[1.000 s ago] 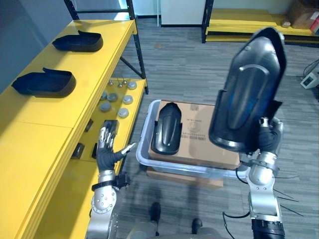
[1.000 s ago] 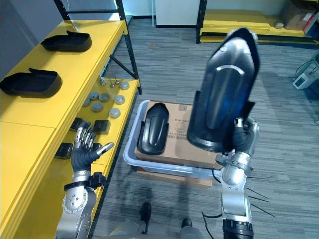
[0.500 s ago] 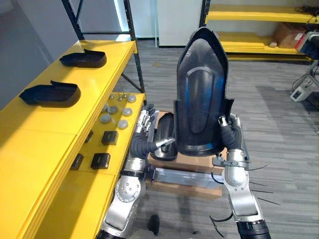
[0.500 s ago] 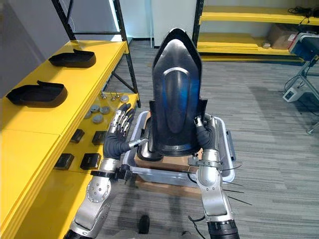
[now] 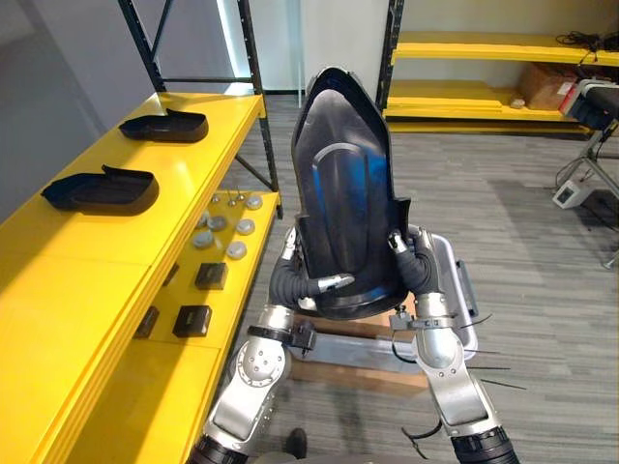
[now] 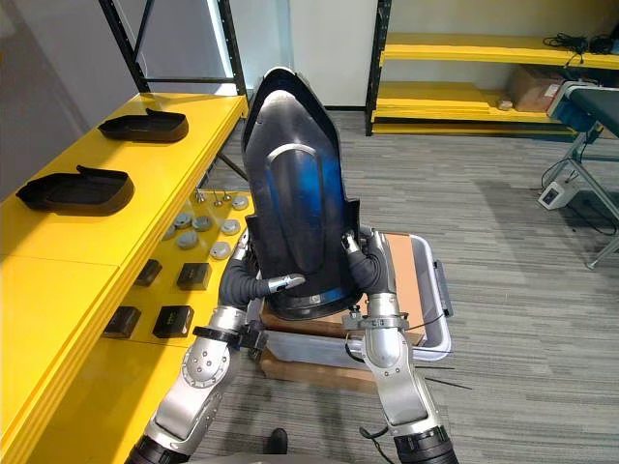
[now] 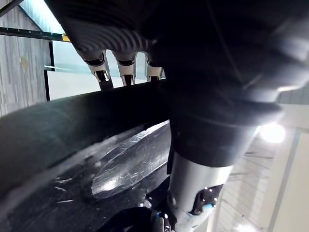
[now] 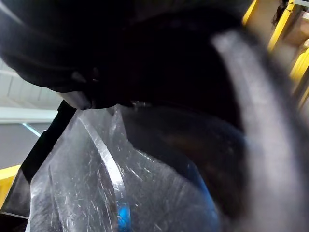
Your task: Walk over and take plastic housings, then place them on the shelf
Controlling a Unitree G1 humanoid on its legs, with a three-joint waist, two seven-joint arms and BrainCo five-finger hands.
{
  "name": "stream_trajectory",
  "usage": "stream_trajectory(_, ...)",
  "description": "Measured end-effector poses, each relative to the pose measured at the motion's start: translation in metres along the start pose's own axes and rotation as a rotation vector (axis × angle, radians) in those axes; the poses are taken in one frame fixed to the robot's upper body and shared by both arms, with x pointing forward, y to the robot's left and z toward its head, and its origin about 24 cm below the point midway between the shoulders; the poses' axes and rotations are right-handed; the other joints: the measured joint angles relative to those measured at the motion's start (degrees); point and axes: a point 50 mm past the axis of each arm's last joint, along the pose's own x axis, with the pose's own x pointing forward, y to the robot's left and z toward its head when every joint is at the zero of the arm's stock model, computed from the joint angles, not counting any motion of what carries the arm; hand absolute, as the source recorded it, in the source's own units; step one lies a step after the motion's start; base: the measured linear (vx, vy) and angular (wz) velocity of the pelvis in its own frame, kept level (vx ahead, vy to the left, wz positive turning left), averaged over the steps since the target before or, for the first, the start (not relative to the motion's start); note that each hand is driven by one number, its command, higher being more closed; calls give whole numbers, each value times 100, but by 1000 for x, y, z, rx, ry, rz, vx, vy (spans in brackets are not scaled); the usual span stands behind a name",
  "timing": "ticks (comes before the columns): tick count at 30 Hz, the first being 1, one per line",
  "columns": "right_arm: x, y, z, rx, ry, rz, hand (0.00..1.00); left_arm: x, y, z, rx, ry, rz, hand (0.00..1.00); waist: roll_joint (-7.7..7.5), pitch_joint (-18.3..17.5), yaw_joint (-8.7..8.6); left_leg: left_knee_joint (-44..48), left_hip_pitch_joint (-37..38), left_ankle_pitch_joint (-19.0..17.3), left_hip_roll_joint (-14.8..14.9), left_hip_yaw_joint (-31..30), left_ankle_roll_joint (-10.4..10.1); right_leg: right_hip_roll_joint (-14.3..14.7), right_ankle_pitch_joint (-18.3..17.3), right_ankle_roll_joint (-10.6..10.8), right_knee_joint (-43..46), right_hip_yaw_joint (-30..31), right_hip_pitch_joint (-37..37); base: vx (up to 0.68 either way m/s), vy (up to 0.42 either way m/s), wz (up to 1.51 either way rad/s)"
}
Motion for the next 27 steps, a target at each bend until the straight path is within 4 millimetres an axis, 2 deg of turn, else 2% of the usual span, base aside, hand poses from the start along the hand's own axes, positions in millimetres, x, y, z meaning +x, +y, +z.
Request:
stream_trajectory(6, -3, 8, 3, 13, -18, 56, 0, -2, 2, -15, -2, 78, 29, 100, -50, -162, -10, 0, -8, 19, 2, 10, 27, 4, 32, 4, -67, 13, 15, -2, -3, -1)
stream_trajectory(12, -12, 15, 5, 110, -26, 101, 0, -2, 9, -17, 13, 93, 88, 100, -71, -191, -6, 0, -4, 19, 1, 11, 27, 3, 31, 4, -59, 14, 16, 0, 0, 0)
stream_trajectory(16, -9, 8, 6, 193, -18, 59, 0, -1, 13, -17, 59, 91, 98, 100, -77, -203, 9, -1, -2, -2, 1, 12, -2, 4, 31, 2, -55, 13, 20, -8, -3, 0)
stream_trajectory(20, 1, -32, 22, 255, -102, -112, 0, -5, 12, -18, 135, 85, 106, 100, -85, -208, 4, -2, -2, -5, -2, 14, -5, 1, 15, -4, -56, 14, 21, -8, -2, 0)
stream_trajectory(23, 2, -47, 23, 283, -134, -154, 0, -4, 8, -16, 162, 69, 112, 100, -88, -209, -3, -3, -3, -7, 5, 14, -6, 8, 1, 8, -56, 14, 18, 0, 0, 0)
stream_trajectory(24, 2, -59, 22, 328, -136, -221, 0, -5, 10, -16, 162, 71, 140, 100, -85, -209, -6, -3, -4, -8, 7, 14, -5, 9, 0, 9, -56, 15, 17, 0, 0, 0)
stream_trajectory(25, 0, -82, 20, 360, -148, -345, 0, -9, 18, -19, 176, 89, 181, 100, -85, -209, -18, -3, -5, -12, 7, 14, 0, 9, -1, 10, -58, 16, 16, 0, 0, 0)
stream_trajectory(27, -6, -116, 17, 335, -171, -508, 0, -20, 35, -25, 201, 132, 259, 100, -86, -210, -75, -3, -8, -23, 4, 23, 14, 6, -2, 10, -67, 23, 14, 0, 0, 0)
